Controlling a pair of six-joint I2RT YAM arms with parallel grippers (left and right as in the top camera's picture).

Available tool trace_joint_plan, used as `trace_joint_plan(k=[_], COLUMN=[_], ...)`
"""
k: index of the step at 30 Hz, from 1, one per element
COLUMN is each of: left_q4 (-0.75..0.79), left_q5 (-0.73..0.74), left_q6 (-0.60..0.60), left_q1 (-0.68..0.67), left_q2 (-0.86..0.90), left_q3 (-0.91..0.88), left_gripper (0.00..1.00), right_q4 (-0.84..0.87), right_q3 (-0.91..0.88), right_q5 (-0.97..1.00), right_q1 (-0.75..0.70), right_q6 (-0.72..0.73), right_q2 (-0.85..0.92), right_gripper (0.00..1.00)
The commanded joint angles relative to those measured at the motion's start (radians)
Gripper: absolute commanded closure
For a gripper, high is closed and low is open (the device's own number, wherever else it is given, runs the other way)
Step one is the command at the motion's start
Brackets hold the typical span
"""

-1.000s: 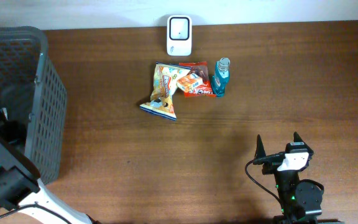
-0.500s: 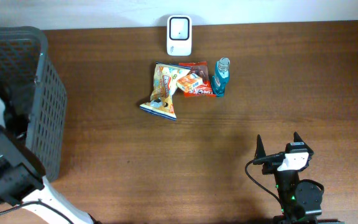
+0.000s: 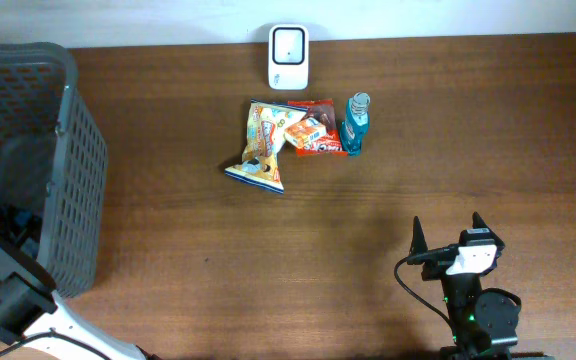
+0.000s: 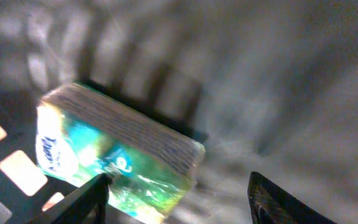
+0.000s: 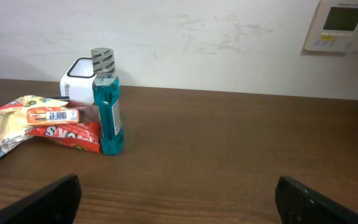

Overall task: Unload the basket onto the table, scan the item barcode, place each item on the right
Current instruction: 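Reach into the basket with the left gripper and grasp the green Kleenex pack, then carry the green tissue pack with the left gripper and drop it by the scanner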

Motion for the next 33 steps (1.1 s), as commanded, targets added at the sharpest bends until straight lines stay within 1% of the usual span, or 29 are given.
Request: trace_joint_plan(k=[1, 5, 7, 8, 10, 11, 12, 13, 18, 20, 21, 24, 27, 30, 33], left_q4=[-0.003, 0.005, 0.005, 0.005, 0.004, 0.004, 0.004, 0.003, 0.0, -0.015, -0.03, -0.053, -0.071, -0.061, -0.031], left_q5=[0.041, -0.039, -0.049, -0.05, -0.05, -0.05, -0.05, -0.05, -0.045, -0.042, -0.019, 0.13, 0.31, 0.411, 0.538], left_q6=[-0.007, -0.007, -0.007, -0.007, -0.007, -0.007, -0.007, -0.007, -0.007, -0.006, 0.017, 0.123, 0.16, 0.166, 0.167], left_q1=[0.005, 0.005, 0.005, 0.005, 0.005, 0.005, 0.005, 0.005, 0.005, 0.005, 0.005, 0.005, 0.004, -0.005, -0.045], left_q2=[0.017, 0.018, 0.018, 0.018, 0.018, 0.018, 0.018, 0.018, 0.017, 0.016, 0.015, -0.001, -0.037, -0.087, -0.165], left_q3=[0.003, -0.033, -0.033, -0.033, -0.033, -0.033, -0.033, -0.033, -0.02, 0.022, 0.067, 0.222, 0.425, 0.557, 0.681], left_gripper=[0.39, 0.41, 0.52, 0.59, 0.65, 0.73, 0.88, 0.99, 1.0, 1.0, 1.0, 1.0, 1.0, 1.0, 1.0], right_q4=[-0.004, -0.004, -0.004, -0.004, -0.004, -0.004, -0.004, -0.004, -0.004, -0.004, -0.004, -0.004, -0.004, -0.004, -0.004], right_q3=[-0.009, -0.009, -0.009, -0.009, -0.009, -0.009, -0.009, -0.009, -0.009, -0.009, -0.009, -0.009, -0.009, -0.009, -0.009], right_q5=[0.002, 0.002, 0.002, 0.002, 0.002, 0.002, 0.002, 0.002, 0.002, 0.002, 0.002, 0.002, 0.002, 0.002, 0.002], right_q1=[-0.006, -0.006, -0.006, -0.006, -0.006, -0.006, -0.006, -0.006, -0.006, -0.006, -0.006, -0.006, -0.006, -0.006, -0.006], right_q6=[-0.006, -0.006, -0.006, -0.006, -0.006, -0.006, -0.006, -0.006, -0.006, -0.006, -0.006, -0.006, -0.006, -0.006, -0.006], right_q2=[-0.006, -0.006, -0.006, -0.006, -0.006, -0.006, -0.006, -0.006, -0.006, -0.006, -0.006, -0.006, -0.006, -0.006, -0.006], right_gripper=[0.02, 0.02, 0.02, 0.02, 0.02, 0.02, 0.02, 0.02, 0.01, 0.02, 0.02, 0.02, 0.02, 0.02, 0.02])
